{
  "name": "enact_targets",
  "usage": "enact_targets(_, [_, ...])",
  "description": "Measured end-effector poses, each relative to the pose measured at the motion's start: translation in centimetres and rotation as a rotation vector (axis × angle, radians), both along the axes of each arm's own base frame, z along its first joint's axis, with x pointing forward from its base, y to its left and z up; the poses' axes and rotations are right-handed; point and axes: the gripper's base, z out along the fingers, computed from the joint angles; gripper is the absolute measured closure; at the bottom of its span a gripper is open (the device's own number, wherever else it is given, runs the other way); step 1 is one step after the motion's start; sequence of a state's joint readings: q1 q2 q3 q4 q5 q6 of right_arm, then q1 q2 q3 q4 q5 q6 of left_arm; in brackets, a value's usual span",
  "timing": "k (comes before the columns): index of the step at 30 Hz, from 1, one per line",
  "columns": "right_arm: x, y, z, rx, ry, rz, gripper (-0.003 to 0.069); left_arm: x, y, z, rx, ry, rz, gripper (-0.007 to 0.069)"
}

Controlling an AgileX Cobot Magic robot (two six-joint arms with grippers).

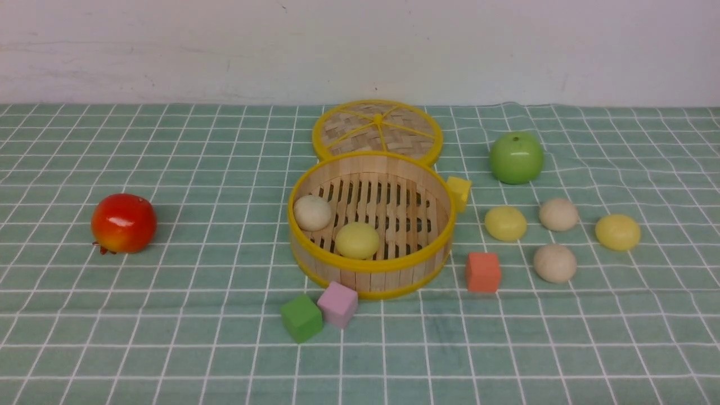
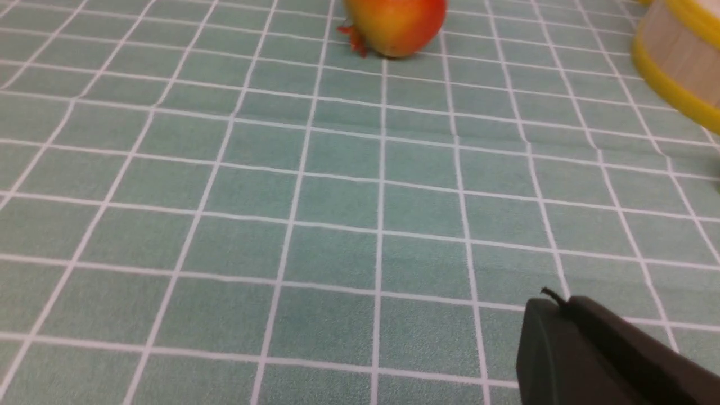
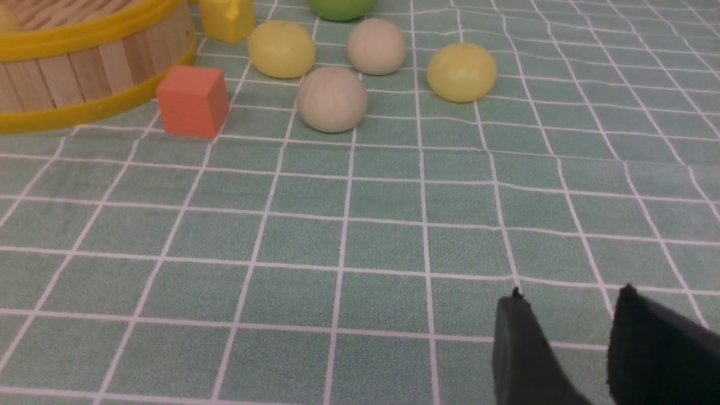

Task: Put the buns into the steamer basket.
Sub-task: Use the right arm to grab a steamed stuffed bun

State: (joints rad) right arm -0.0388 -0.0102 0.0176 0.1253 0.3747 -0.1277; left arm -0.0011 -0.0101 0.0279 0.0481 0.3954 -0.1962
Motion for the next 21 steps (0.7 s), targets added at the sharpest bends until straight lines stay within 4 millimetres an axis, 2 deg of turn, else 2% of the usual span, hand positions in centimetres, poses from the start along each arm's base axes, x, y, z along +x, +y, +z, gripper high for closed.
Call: enact_targets(21, [0.00,-0.12,-0.01,-0.040,0.001,-0.002,0.0419,0.01,0.01,0.01,-0.006,-0.003,0.005,0.0597])
